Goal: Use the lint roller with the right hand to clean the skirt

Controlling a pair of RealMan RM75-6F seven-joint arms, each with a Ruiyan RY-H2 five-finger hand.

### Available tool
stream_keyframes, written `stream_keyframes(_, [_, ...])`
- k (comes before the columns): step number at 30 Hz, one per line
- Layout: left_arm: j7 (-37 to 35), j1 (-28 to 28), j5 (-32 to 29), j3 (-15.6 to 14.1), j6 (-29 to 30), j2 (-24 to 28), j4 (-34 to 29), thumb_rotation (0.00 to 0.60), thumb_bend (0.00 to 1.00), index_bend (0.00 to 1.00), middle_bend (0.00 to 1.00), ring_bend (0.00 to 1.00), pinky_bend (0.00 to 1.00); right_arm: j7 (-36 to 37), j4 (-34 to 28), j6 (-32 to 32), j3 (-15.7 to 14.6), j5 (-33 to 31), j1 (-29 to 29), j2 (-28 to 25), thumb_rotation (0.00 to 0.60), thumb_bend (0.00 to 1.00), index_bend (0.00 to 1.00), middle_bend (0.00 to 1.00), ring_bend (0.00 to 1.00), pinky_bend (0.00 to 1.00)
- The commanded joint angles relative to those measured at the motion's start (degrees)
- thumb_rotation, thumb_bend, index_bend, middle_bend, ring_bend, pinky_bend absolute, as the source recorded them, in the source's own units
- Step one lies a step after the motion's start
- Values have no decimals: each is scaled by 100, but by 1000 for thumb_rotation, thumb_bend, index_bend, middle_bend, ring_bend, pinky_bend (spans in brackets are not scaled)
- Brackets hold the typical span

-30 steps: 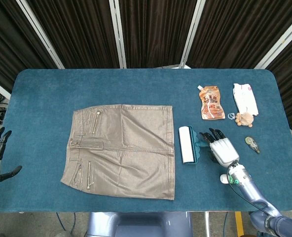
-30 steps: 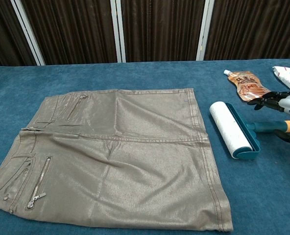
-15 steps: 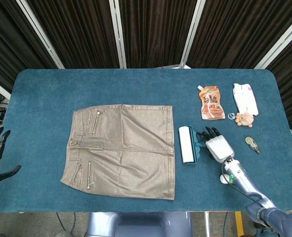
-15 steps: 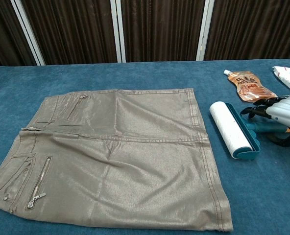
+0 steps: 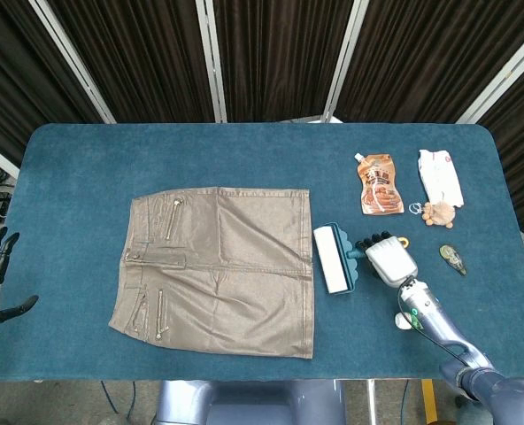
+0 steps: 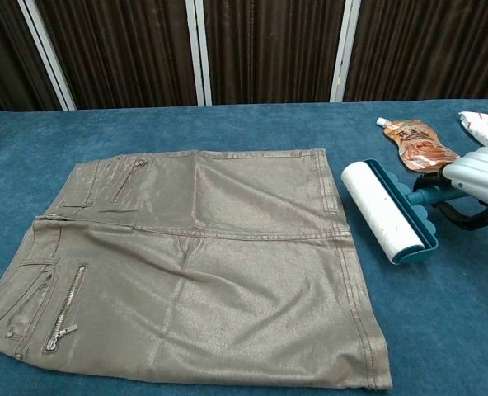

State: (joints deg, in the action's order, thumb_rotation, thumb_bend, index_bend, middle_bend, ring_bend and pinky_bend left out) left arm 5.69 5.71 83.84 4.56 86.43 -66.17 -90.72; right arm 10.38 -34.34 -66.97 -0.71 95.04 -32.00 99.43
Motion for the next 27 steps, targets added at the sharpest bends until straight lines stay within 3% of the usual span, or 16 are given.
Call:
stream_keyframes(1, [-27,-6,29,-9,18,20,-24,600,0,0,0,0,0,19,-132,-272,-13,90,-31,-136,600,788,444,499,377,408])
stream_keyframes(5, [-58,-7,92,-29,39,47,-66,600,0,0,0,0,0,-257,-675,-568,91,192,-221,-462,600,801,445,500,376,408])
stream_keyframes(10, [-42,4,136,-54,24,47,-87,600,0,0,0,0,0,-1003,-1503,-485,221,379,-642,-837,600,814,446,501,379,410])
stream_keyframes(13, [-21,17,116,-48,-1,36,-93,600,0,0,0,0,0,-2023,-2620,281,442,249,-1118,-1155,600,837,446,502,382,414])
stream_keyframes(17, [-51,24,53,-26,-32,45,-79,600,0,0,0,0,0,-3062,-3552,1179,721,-200,-1495,-1248,600,859,446,503,382,414])
stream_keyframes(21, [-130,31,-41,8,-79,76,-63,600,0,0,0,0,0,-3980,-3937,1892,939,-696,-1819,-1056,600,874,450,507,387,416])
stream_keyframes(27, [-264,25,-111,31,-112,138,-65,600,0,0,0,0,0,-4708,-4079,2351,1112,-1213,-2114,-704,600,934,455,512,391,425])
